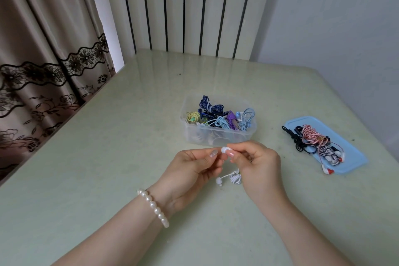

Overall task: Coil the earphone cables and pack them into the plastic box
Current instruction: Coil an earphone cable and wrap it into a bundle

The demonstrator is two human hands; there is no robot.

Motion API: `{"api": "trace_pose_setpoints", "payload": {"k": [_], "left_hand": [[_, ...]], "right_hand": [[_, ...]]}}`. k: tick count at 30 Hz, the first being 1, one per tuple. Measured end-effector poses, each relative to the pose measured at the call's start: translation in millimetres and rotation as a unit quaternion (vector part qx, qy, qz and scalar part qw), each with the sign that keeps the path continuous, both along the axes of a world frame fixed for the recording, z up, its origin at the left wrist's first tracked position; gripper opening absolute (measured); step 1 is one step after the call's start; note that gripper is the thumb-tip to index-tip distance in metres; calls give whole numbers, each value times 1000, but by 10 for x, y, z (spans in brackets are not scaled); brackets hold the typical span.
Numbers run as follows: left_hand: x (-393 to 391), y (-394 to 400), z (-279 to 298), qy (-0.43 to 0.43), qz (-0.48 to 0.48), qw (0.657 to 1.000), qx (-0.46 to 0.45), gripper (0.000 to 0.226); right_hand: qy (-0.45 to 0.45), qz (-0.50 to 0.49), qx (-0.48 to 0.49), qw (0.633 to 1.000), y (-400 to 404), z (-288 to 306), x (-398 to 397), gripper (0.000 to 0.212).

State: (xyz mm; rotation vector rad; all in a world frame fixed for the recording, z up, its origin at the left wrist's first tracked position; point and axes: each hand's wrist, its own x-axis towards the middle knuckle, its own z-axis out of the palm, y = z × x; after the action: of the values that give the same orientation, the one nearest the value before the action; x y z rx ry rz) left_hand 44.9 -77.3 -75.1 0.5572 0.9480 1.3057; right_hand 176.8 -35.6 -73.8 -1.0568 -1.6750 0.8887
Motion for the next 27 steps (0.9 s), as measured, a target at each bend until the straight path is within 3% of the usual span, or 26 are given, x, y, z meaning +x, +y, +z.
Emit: {"api": "trace_pose_setpoints", "payload": {"k": [2,7,10,13,15,18,20,23,27], "left_hand": [[1,-4,12,-23,-10,1000,1,21],[-34,12,38,8,17,1000,7,22],[-88,35,11,121,49,991,14,18],[-132,28,-8,273,32,961,40,24],[-123,8,-13,376,-6,925,60,28],[-89,-19,-65,587,-54,802,96,31],[-65,-29,-83,630,-59,764,124,27],[-48,-27,-90,607,-43,781,142,14],[-89,-1,-107,516,-51,847,119,15]], "right_hand": [[4,-6,5,1000,2,-12,3,23],[122,15,-124,985,52,44,13,21],[166,30,-160,973,70,70,32,23],[196,45,-177,964,69,72,37,24],[216,51,-189,957,69,70,32,21],[244,54,-207,946,75,67,38,14],[266,59,-221,936,81,76,44,13],[292,65,-238,924,90,103,60,14],[290,55,-238,925,126,116,102,19]]}}
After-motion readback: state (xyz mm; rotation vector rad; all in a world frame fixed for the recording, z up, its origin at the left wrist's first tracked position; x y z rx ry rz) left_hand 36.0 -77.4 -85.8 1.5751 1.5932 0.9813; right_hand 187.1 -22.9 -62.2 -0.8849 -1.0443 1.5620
